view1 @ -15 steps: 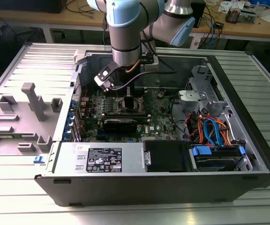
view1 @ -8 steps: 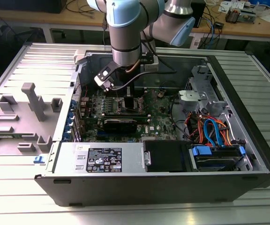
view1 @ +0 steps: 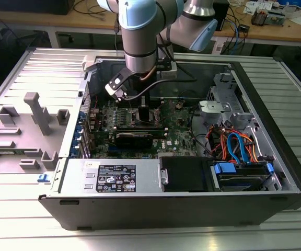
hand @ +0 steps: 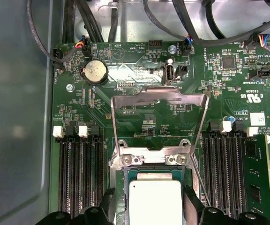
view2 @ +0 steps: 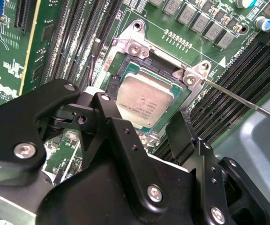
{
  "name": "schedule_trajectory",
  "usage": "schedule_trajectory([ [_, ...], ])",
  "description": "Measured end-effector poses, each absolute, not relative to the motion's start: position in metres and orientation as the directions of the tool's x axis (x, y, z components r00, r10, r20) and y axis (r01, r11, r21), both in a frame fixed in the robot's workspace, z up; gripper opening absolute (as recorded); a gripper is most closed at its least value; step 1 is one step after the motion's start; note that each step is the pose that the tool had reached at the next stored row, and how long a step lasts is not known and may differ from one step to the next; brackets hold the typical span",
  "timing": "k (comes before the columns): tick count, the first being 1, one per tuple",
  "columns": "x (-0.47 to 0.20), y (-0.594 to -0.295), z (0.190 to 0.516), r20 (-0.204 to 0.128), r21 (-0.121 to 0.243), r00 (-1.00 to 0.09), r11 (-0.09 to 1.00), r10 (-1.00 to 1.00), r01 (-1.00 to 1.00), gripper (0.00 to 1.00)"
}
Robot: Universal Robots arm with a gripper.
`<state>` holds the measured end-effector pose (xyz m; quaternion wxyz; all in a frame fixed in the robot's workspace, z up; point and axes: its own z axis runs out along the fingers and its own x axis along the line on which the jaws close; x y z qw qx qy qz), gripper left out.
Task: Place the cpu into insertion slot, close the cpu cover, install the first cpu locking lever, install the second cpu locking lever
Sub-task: 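Place the cpu into insertion slot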
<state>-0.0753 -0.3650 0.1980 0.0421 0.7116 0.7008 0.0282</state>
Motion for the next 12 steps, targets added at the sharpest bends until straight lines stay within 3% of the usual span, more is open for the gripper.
schedule_trajectory([
  [12, -0.0742, -0.3651, 0.1954, -0.027, 0.098, 0.037, -0.035, 0.999, 0.995, 0.67],
])
